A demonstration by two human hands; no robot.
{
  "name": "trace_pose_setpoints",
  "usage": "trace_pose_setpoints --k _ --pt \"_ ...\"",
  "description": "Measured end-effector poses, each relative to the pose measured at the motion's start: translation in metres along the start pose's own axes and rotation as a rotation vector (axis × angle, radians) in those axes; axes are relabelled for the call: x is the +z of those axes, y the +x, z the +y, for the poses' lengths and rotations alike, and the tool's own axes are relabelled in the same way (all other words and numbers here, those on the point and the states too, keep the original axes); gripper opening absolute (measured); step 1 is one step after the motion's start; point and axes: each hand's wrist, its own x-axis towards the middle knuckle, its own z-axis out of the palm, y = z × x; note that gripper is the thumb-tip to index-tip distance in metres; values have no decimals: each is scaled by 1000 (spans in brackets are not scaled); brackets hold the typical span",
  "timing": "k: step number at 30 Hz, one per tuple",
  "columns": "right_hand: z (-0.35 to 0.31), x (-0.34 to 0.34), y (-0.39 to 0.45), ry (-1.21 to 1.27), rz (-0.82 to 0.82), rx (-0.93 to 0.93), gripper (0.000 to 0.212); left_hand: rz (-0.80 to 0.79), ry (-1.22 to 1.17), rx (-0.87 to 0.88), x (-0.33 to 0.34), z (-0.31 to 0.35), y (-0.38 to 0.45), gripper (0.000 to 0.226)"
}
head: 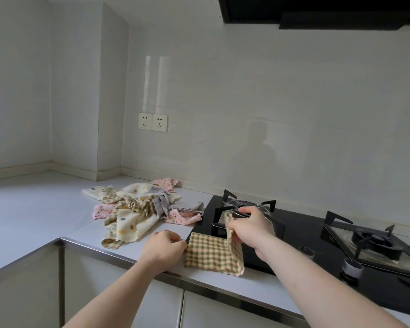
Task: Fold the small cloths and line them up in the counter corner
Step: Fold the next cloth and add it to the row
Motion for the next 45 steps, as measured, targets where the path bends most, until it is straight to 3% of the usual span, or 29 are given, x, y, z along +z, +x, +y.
trace_pose_setpoints --k 12,16,19,23,27,29,32,36,41,45 --pt "-5 62 -3 -104 -162 -85 29 -65 -59 -16 -4 2 1 39" --pt "-7 62 -9 35 -271 -108 42 -65 -56 -29 -2 1 2 29" --pt "-2 48 -4 121 -86 -223 48 -60 -65 -39 -3 2 1 32" --pt "24 22 2 -161 94 -226 45 -64 -110 -88 -4 4 3 35" --pt "52 14 2 -232 38 -85 50 -16 -143 -76 -3 5 8 39" --pt "53 13 7 -241 29 -33 55 18 -9 -24 2 6 10 39" --pt "50 12 21 -211 -35 69 71 22 211 69 10 5 11 59" --pt "44 13 27 -176 -190 107 93 -37 319 137 15 5 15 74" --pt "56 20 33 -199 -230 44 82 -69 219 187 13 6 17 64" --pt "61 10 33 -71 -287 -18 37 -47 180 325 11 5 10 49"
